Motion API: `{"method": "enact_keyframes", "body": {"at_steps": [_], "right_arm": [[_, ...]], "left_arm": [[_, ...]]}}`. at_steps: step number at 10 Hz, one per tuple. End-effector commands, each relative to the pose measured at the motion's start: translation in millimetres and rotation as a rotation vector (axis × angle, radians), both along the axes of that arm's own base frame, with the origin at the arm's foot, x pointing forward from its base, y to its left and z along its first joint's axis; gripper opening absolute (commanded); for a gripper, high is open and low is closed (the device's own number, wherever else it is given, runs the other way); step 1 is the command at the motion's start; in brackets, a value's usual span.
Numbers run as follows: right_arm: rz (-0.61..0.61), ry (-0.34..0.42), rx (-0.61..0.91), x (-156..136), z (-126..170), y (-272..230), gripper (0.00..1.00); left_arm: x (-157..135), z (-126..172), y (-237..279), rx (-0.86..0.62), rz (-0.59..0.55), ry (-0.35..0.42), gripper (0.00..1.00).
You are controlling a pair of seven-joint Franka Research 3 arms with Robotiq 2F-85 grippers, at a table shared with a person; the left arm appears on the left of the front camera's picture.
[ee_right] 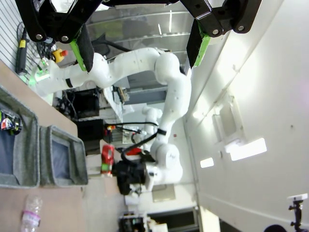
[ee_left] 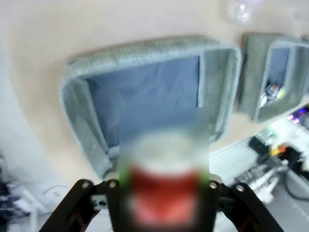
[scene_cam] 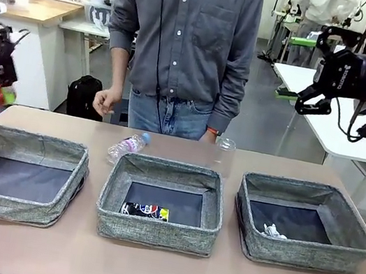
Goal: Sort the waste into the appropriate baskets.
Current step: Pick up the waste item pointed out by the person.
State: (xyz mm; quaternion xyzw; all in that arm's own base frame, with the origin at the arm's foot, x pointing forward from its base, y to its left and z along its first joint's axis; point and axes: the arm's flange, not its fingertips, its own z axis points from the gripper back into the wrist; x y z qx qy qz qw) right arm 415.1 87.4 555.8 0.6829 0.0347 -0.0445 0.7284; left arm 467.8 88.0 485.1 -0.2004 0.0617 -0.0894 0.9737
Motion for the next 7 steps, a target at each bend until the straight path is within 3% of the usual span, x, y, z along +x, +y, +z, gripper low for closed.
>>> {"method": "enact_keyframes", "body": {"at_steps": [1,4,5,6,7], "right_arm": [[-0.001,-0.004,0.009,0.3,1.7,0.3,1.00],[-0.001,-0.004,0.009,0.3,1.7,0.3,1.00],[-0.001,-0.004,0.009,0.3,1.7,0.3,1.00],[-0.001,-0.004,0.009,0.3,1.7,0.3,1.00],[-0.001,-0.004,0.009,0.3,1.7,0.3,1.00]], "left_arm": [[40.5,-2.5,-0.9,0.011,0.094,0.013,0.00],[40.5,-2.5,-0.9,0.011,0.094,0.013,0.00],[20.1,-6.1,-1.5,0.014,0.053,0.004,0.48],[25.5,-7.9,-43.3,-0.049,0.034,-0.012,0.48],[28.2,17.4,-98.5,-0.122,0.022,-0.067,0.48]]}}
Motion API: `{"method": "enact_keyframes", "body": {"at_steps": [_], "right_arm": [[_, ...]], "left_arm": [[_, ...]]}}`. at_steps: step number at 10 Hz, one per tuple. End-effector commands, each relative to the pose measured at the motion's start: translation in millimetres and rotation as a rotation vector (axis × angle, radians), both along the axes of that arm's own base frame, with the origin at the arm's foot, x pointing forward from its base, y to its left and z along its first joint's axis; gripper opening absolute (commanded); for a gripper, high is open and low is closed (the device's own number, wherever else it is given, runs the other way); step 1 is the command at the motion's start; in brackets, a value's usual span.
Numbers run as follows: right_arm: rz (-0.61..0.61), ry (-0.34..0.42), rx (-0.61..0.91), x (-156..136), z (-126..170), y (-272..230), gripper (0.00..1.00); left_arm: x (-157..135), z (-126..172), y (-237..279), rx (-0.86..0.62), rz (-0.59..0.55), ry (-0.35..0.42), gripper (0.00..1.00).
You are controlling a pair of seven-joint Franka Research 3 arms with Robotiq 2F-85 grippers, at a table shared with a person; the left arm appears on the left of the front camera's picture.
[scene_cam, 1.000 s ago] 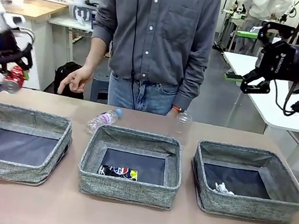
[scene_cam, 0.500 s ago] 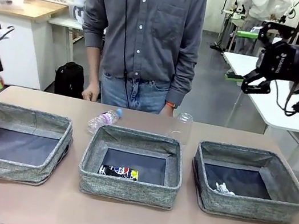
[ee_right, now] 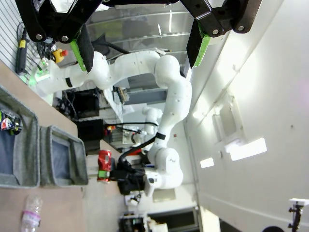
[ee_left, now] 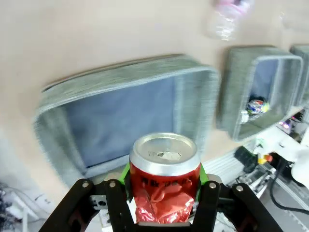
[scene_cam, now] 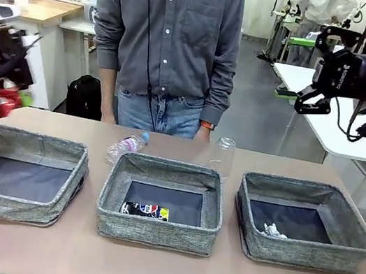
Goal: Sort the waste into the appropriate baskets.
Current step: Pick up the waste item pointed out by the person.
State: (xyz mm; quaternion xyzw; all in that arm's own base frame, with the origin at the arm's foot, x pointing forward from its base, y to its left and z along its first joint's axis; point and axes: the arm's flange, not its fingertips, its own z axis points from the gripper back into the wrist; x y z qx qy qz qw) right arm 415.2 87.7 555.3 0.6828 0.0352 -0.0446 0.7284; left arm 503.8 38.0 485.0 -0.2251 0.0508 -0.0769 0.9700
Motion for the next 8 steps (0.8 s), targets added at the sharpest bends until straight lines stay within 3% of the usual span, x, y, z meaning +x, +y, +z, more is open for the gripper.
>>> {"method": "enact_keyframes", "body": {"at_steps": [1,3,4,5,6,7,8], "right_arm": [[-0.001,-0.005,0.009,0.1,2.2,0.1,1.00],[-0.001,-0.005,0.009,0.1,2.2,0.1,1.00],[-0.001,-0.005,0.009,0.1,2.2,0.1,1.00],[-0.001,-0.005,0.009,0.1,2.2,0.1,1.00],[-0.001,-0.005,0.009,0.1,2.2,0.1,1.00],[-0.001,-0.005,0.009,0.1,2.2,0.1,1.00],[-0.001,-0.005,0.009,0.1,2.2,0.1,1.00]], "left_arm": [[-12.5,46.5,-110.9,-0.128,-0.019,-0.028,0.48],[-35.6,90.0,-214.7,-0.051,-0.157,0.072,0.48],[-52.9,114.4,-256.8,0.055,-0.146,0.120,0.48],[-73.4,137.2,-288.5,0.077,-0.227,0.123,0.48],[-86.6,160.8,-313.0,0.115,-0.218,0.057,0.48],[-92.6,204.4,-329.9,0.103,-0.254,0.052,0.48],[-88.6,242.2,-341.3,0.104,-0.203,0.005,0.48]]}}
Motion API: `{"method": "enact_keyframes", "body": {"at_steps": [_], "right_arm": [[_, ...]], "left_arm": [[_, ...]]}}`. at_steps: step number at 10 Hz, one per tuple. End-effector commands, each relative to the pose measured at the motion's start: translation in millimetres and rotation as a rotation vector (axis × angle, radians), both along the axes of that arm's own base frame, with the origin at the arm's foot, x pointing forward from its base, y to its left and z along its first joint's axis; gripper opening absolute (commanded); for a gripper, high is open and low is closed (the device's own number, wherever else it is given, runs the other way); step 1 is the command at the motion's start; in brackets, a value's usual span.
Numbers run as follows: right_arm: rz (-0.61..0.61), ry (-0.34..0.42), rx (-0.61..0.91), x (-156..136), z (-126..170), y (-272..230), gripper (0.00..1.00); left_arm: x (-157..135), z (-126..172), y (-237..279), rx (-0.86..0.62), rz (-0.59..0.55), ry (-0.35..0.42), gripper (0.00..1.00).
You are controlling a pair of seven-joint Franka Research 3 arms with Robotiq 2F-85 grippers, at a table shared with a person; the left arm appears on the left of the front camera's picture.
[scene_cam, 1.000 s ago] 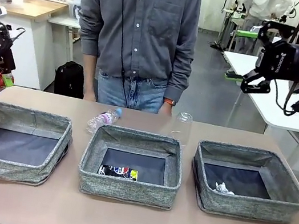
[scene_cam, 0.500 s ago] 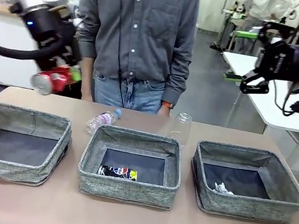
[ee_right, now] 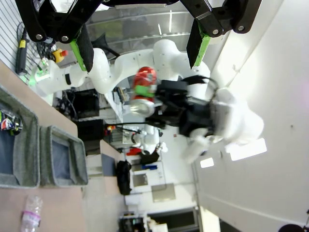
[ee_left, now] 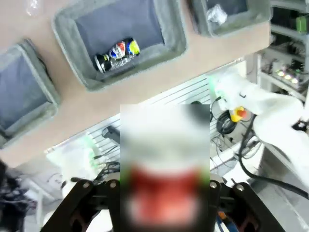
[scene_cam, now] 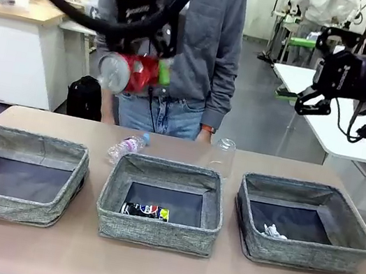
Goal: Sort the waste into the appropriate baskets.
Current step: Pick up the waste item pointed out by the person.
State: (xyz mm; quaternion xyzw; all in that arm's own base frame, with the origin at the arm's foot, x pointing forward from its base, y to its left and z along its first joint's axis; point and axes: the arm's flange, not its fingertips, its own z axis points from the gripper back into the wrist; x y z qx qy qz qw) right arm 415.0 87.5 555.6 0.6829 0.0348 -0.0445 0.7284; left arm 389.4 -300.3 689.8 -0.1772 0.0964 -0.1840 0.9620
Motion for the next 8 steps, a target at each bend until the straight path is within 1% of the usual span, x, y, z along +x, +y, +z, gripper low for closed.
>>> {"method": "enact_keyframes", "body": {"at_steps": [1,2,4,5,6,7,8], "right_arm": [[-0.001,-0.004,0.009,0.4,1.9,0.2,1.00],[-0.001,-0.004,0.009,0.4,1.9,0.2,1.00],[-0.001,-0.004,0.009,0.4,1.9,0.2,1.00],[-0.001,-0.004,0.009,0.4,1.9,0.2,1.00],[-0.001,-0.004,0.009,0.4,1.9,0.2,1.00],[-0.001,-0.004,0.009,0.4,1.9,0.2,1.00],[-0.001,-0.004,0.009,0.4,1.9,0.2,1.00]], "left_arm": [[33.7,62.6,-1.7,0.010,0.021,-0.078,0.48],[0.0,0.0,0.0,0.000,0.000,0.000,0.48],[0.0,0.0,0.0,0.000,0.000,0.000,0.48],[10.0,29.0,-0.5,-0.001,0.002,-0.027,0.48],[5.1,3.8,4.0,-0.015,0.075,-0.007,0.48],[-5.0,4.5,-9.9,0.014,0.203,-0.097,0.48],[-13.3,12.7,-26.3,0.068,0.291,-0.176,0.48]]}}
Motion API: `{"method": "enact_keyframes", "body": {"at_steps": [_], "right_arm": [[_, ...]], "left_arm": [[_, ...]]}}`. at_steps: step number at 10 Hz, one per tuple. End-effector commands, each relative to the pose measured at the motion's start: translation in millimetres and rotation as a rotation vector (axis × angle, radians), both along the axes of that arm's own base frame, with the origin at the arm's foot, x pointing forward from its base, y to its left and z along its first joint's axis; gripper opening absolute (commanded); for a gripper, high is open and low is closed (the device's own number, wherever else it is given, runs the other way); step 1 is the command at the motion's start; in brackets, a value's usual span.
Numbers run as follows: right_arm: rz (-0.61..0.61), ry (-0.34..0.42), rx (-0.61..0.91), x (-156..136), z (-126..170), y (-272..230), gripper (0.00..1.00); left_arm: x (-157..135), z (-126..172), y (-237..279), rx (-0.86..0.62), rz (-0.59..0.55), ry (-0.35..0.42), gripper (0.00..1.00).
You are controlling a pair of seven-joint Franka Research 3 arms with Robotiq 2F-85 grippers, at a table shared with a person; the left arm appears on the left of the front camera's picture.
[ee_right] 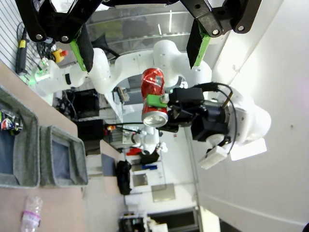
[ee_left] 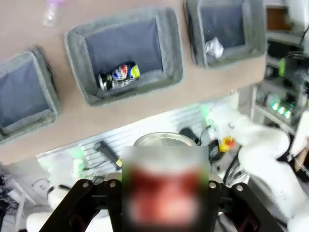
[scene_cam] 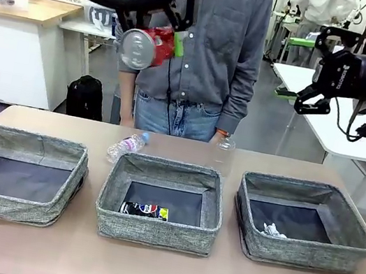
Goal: Sort the waste into the appropriate baskets.
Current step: Pick up the waste item pointed out by the person.
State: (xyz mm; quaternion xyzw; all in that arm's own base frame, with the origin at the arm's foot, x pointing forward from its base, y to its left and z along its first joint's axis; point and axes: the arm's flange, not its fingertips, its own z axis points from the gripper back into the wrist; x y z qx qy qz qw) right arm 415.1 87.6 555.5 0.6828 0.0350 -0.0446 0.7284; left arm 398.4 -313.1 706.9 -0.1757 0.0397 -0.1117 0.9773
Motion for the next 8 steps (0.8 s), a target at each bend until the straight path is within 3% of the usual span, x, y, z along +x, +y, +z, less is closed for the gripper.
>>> {"method": "enact_keyframes", "body": {"at_steps": [1,4,6,8], "right_arm": [[-0.001,-0.004,0.009,0.3,2.1,0.1,1.00],[-0.001,-0.004,0.009,0.3,2.1,0.1,1.00],[-0.001,-0.004,0.009,0.3,2.1,0.1,1.00],[-0.001,-0.004,0.009,0.3,2.1,0.1,1.00]], "left_arm": [[-27.0,2.8,-29.7,0.076,0.162,-0.091,0.48],[-20.5,20.2,-66.8,0.143,0.203,-0.024,0.48],[-17.1,28.7,-81.0,0.182,0.194,-0.074,0.48],[-11.3,30.4,-84.9,0.237,0.161,-0.056,0.48]]}}
